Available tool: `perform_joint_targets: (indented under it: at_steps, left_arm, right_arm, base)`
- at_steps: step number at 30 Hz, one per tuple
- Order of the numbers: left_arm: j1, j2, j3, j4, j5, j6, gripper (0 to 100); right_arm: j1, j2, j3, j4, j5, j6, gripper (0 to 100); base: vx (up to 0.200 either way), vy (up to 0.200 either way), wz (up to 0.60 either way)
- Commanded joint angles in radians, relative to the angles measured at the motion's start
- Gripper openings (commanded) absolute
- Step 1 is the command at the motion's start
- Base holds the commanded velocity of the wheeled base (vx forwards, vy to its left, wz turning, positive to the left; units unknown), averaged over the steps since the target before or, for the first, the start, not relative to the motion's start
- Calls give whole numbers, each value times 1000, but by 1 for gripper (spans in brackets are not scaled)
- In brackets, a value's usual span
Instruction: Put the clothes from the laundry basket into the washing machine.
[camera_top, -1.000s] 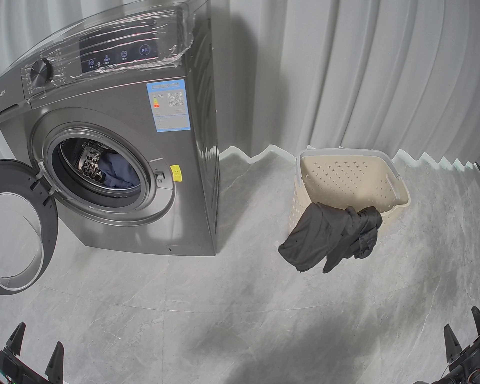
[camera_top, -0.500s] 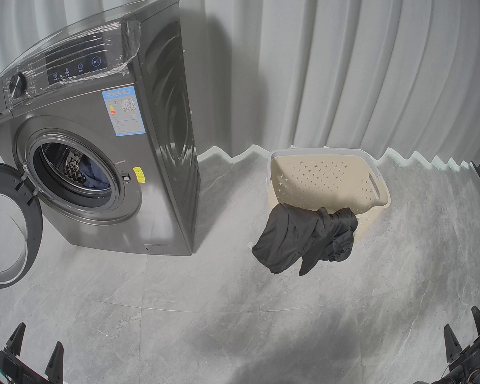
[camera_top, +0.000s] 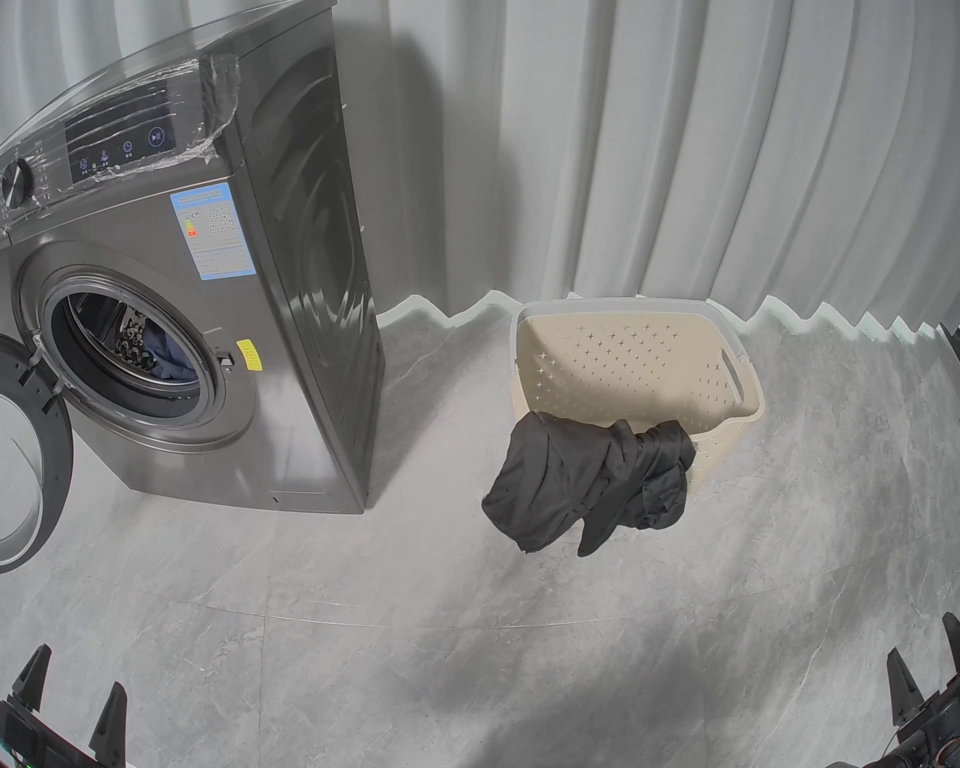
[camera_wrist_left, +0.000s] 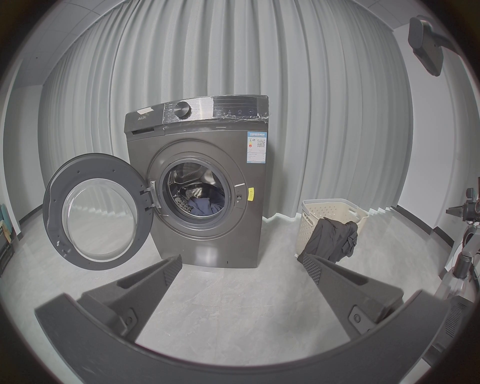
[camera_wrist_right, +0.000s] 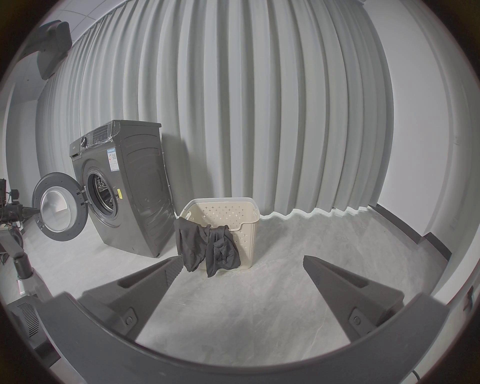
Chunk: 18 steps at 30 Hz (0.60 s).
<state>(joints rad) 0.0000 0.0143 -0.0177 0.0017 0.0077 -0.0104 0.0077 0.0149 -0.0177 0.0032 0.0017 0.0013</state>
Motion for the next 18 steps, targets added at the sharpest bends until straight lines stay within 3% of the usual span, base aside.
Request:
perform_joint_targets:
  at_steps: [1, 10, 18]
  left_arm:
    - [0, -14, 16, 0, 0, -2, 100]
    - [0, -14, 15, 0, 8, -17, 100]
    - [0, -14, 15, -2, 6, -16, 100]
  right_arm:
    - [0, -15, 16, 0, 4, 0, 100]
    - [0, -15, 16, 0, 14, -6, 100]
    - [0, -15, 16, 0, 14, -4, 100]
  base:
    - [0, -200, 0]
    - [0, 0, 0]
    - [200, 0, 0]
